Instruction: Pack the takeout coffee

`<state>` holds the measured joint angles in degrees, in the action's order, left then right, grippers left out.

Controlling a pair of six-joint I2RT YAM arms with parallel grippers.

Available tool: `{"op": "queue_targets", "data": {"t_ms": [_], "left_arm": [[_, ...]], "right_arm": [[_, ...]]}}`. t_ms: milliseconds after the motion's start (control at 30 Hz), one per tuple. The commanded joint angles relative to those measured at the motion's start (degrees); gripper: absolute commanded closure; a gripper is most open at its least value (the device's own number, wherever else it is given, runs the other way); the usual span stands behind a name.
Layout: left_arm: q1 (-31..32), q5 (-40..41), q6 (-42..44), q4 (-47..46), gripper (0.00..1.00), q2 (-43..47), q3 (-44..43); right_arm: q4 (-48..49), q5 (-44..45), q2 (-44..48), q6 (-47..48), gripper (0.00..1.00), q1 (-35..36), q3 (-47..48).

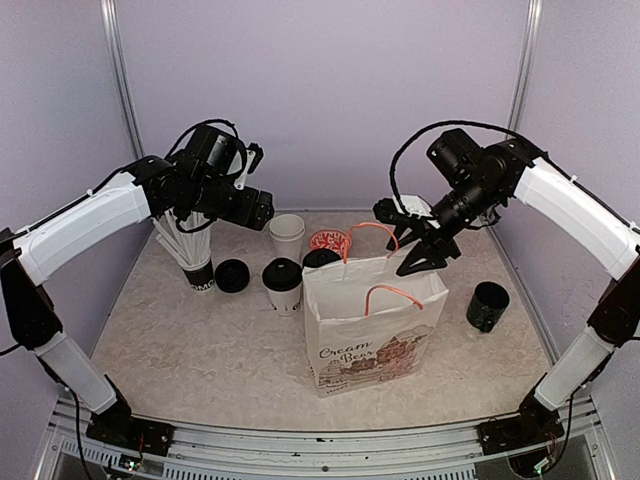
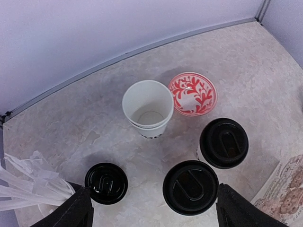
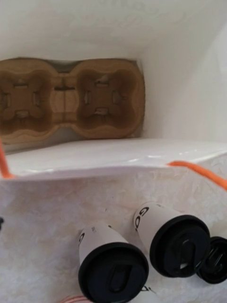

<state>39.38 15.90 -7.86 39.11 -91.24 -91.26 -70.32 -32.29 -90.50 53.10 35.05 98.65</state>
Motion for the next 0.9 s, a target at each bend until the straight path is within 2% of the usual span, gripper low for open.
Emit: {"op": "queue_targets", "data": {"t_ms": [0, 300, 867], "left_arm": [[-0.3, -11.0, 1.1, 6.1, 0.14, -2.3, -4.2], [-0.1, -12.8, -1.6, 15.5, 0.19, -11.7, -8.8], [1.7, -12.2, -0.6, 21.9, 0.18, -21.9, -15.9]], "right_arm": [[0.0, -2.9, -1.5, 0.4, 0.44, -0.2, 2.5], [-0.8, -2.6, -3.1, 0.2, 0.49, -0.2, 3.8], [-1.4, -2.3, -3.9, 0.2, 0.49, -0.1, 3.7]]}}
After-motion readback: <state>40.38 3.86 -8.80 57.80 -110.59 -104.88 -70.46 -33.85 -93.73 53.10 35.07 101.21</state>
